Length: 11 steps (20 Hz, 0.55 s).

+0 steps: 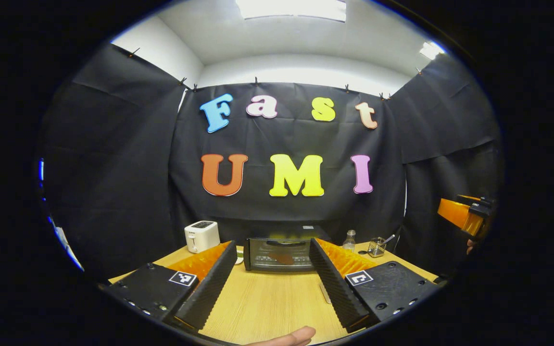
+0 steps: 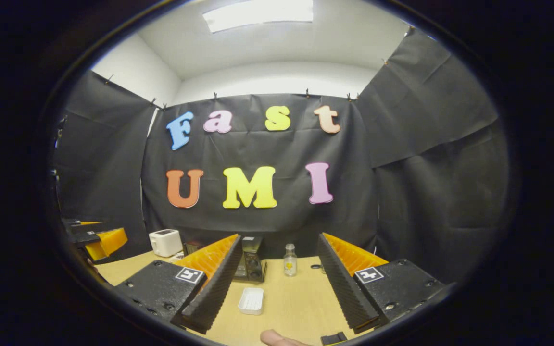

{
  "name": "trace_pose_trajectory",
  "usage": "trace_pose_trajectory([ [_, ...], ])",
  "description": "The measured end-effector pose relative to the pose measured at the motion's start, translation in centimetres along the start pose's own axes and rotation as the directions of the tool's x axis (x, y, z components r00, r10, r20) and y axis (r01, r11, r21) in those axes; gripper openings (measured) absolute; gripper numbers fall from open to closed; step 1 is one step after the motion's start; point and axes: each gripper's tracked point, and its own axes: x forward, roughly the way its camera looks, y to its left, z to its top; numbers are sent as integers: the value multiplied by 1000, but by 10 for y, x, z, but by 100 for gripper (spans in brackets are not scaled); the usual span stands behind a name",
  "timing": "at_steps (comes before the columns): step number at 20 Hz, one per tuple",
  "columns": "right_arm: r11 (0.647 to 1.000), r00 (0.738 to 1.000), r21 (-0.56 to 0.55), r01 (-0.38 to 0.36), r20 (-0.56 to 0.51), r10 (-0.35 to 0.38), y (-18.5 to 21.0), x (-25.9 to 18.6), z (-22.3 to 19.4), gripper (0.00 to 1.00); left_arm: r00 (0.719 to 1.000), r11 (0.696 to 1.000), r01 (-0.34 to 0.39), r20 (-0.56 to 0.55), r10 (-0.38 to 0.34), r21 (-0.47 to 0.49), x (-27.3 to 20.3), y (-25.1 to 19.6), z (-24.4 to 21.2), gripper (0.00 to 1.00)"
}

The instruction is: Open the electric oven with the left hand, put the food in, and close the electric oven.

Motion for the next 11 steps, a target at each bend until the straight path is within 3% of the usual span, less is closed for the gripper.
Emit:
trace_pose_trajectory([
  [2, 1000, 1000, -11, -12, 16, 12, 2, -4, 5, 99, 1000, 1000, 31, 5, -31, -4, -4, -8, 5, 96],
  [5, 1000, 999, -22, -17, 35, 18, 2, -7, 10, 99, 1000, 998, 14, 20, -16, 54, -9, -2, 7, 95],
  [10, 999, 998, -25, -47, 42, 48, 9, -10, 8, 99, 998, 997, 59, -6, -59, 49, -11, -20, 2, 95],
  [11, 998, 998, -27, -50, 42, 51, 9, -10, 7, 99, 998, 997, 64, -9, -64, 48, -12, -21, 1, 84],
])
